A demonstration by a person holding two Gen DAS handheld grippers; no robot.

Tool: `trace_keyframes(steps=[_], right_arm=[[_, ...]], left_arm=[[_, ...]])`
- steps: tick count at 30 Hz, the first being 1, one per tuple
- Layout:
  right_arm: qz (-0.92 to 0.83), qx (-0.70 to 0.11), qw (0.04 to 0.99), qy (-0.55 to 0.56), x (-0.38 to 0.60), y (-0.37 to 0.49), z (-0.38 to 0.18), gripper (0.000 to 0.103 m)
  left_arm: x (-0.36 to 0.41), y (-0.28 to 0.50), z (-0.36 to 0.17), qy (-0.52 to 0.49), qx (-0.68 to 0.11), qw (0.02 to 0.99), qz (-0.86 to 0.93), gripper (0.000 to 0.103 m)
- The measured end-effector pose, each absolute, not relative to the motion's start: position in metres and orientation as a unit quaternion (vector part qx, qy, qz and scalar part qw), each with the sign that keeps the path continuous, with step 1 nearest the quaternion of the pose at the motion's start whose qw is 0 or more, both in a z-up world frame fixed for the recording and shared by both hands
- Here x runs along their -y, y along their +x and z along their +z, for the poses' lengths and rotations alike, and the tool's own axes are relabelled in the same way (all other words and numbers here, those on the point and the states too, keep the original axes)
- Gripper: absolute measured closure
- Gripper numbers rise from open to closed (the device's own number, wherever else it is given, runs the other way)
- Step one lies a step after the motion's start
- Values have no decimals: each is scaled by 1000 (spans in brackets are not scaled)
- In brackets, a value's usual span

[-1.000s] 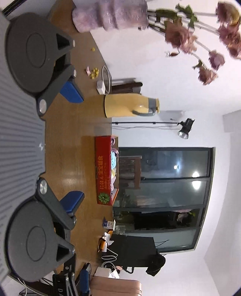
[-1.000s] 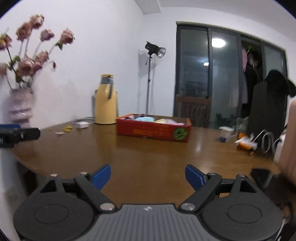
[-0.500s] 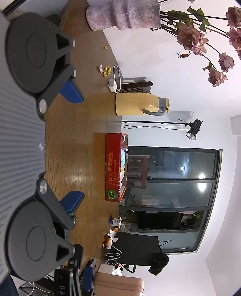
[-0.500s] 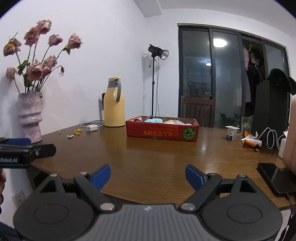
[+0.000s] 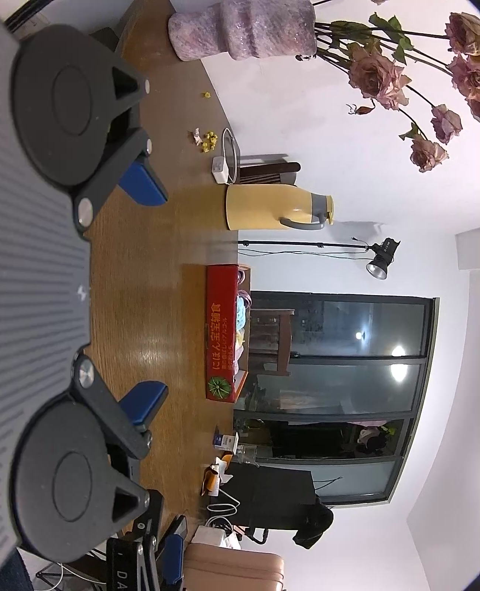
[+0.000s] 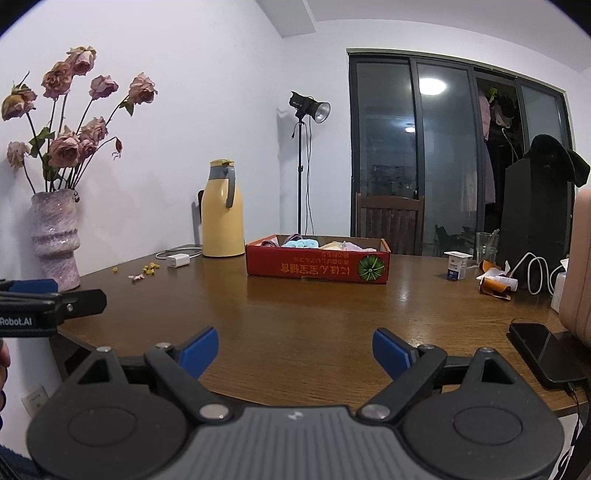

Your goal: Organize soft objects

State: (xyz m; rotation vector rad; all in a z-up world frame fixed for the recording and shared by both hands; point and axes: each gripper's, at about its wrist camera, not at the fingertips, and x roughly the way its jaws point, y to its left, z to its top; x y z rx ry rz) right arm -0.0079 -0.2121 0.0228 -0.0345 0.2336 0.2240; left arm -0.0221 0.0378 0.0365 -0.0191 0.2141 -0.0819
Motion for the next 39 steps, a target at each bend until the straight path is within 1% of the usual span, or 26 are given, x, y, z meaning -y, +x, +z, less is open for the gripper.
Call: trace_keyframes(steps=[39], right_arm=[[110,-121,987,-7,214,-4,21,11]], left_arm=[[-37,-20,37,-5,-106,993,-46,0]])
